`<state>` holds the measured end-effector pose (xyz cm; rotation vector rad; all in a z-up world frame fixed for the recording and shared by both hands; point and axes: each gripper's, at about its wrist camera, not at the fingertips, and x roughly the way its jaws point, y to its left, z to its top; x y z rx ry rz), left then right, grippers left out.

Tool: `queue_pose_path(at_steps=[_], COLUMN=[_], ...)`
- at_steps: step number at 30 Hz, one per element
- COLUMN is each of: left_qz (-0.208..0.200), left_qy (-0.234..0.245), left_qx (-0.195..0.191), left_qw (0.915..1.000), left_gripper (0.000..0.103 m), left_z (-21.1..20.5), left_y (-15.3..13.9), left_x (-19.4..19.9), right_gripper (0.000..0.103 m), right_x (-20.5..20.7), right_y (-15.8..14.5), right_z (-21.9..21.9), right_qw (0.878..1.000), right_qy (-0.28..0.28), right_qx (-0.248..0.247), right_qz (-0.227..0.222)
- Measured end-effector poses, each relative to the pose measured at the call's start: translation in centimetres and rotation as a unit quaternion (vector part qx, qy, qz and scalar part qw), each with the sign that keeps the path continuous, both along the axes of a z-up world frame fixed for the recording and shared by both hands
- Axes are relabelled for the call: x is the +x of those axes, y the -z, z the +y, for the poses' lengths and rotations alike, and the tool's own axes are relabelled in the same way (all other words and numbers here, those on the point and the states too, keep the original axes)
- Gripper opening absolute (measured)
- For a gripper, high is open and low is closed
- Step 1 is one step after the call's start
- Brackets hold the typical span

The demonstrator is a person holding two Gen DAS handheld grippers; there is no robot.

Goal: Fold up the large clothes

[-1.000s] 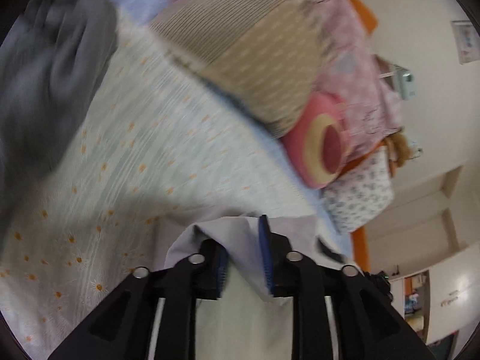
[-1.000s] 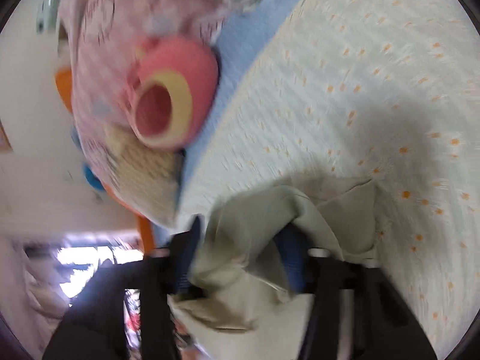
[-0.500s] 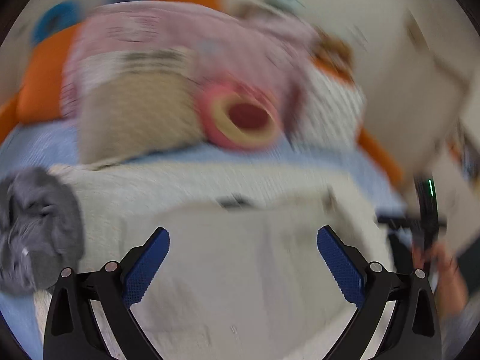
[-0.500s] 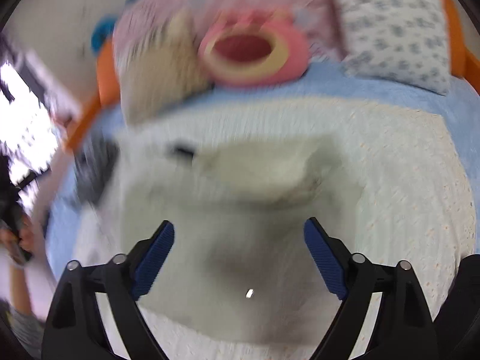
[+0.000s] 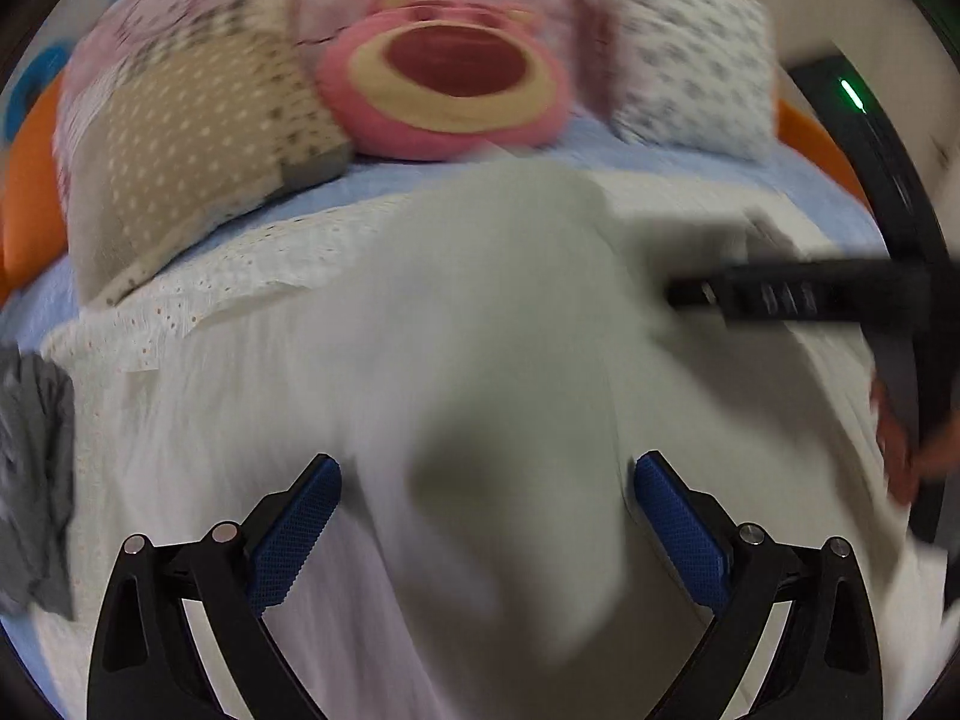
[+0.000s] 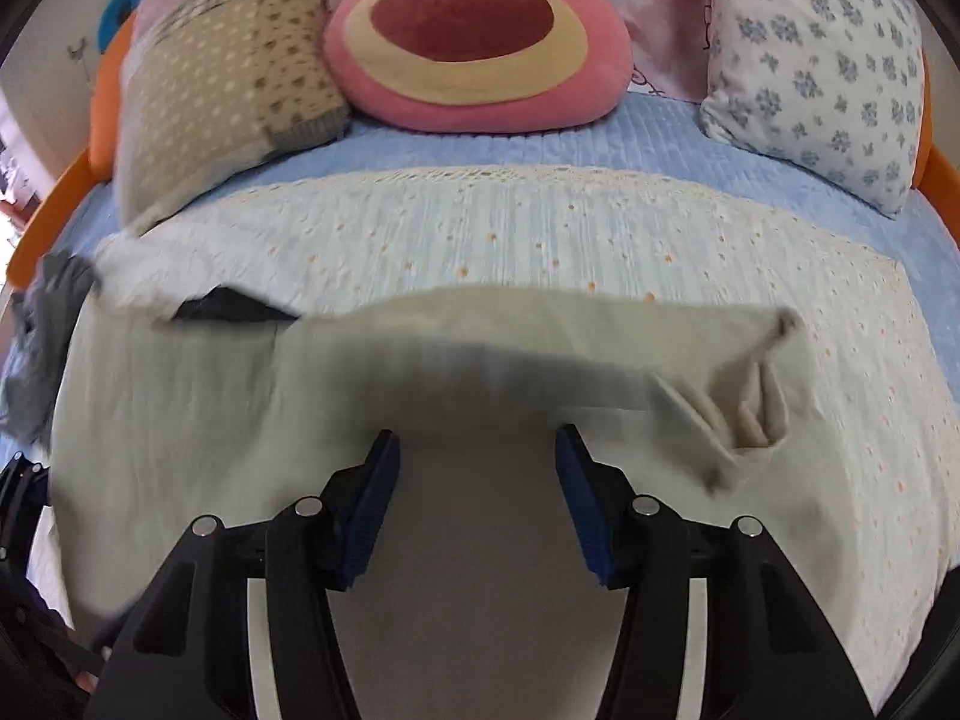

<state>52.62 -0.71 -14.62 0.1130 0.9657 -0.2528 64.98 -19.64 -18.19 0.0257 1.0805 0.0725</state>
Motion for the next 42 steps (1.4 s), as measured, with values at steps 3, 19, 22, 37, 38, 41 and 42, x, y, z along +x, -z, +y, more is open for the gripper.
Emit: queue_pose_path(at_steps=[3, 19, 22, 37, 38, 41, 42], left_qz=[-0.018, -0.064, -0.088, 0.027, 0.025, 0.02, 0.015], left_qy=[-0.024, -0.058, -0.052, -0.132, -0.135, -0.149, -0.155], left_qx=[0.006, 0.012, -0.02, -0.058, -0.074, -0.188, -0.222], left_qw=[0.9995, 0.9962, 0.9945, 0.9892, 0.9877, 0.9705, 0.9627], left_gripper=[0.101, 0.101, 0.101, 0.101, 0.101, 0.101, 0.101], left_z=[0.5, 1.8, 3.1, 9.4, 9.7, 12.2, 13.1], left_y=[1.4, 2.4, -0.4, 6.3, 5.8, 3.5, 2.9], left_x=[2.8, 3.5, -1.5, -11.3, -11.8, -14.9, -15.9], right_gripper=[0.053, 0.054, 0.054, 0.055, 0.055, 0.055, 0.056], right_x=[1.8, -3.0, -7.9, -21.5, -21.6, -21.5, -21.3], right_y=[1.1, -2.6, -6.0, 0.3, 0.2, -1.1, -1.6], right_z=[-0.1, 0.9, 1.8, 10.2, 10.3, 10.3, 10.0], right_qw=[1.0, 0.986, 0.976, 0.986, 0.985, 0.986, 0.987], right_qy=[0.013, 0.001, -0.037, -0.108, -0.108, -0.104, -0.101], right_qx=[0.001, -0.042, -0.066, -0.04, -0.044, -0.036, -0.024], right_qz=[-0.02, -0.159, -0.205, -0.121, -0.127, -0.125, -0.125])
